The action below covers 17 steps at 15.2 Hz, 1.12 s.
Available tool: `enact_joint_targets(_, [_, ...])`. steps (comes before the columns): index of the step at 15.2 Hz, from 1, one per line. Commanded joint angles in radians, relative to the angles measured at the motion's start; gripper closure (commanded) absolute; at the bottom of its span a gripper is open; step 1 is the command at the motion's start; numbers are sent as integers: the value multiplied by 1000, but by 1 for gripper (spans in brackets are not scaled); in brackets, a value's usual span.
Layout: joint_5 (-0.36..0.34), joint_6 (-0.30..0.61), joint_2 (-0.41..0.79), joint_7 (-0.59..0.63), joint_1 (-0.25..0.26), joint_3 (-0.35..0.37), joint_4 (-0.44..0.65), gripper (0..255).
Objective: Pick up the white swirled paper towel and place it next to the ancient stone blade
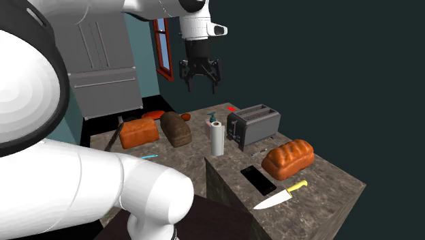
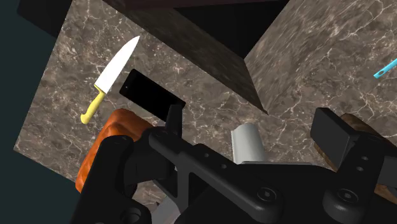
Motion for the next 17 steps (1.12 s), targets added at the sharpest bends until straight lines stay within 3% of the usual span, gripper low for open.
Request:
enact_joint_targets(1, [0,0,0,0,0,0,0,0])
enact_joint_targets(9, [-16,276,194,-125,36,-43,-59,0])
enact_joint_targets(17, [-10,520,447,-250,72,-70,-28,0])
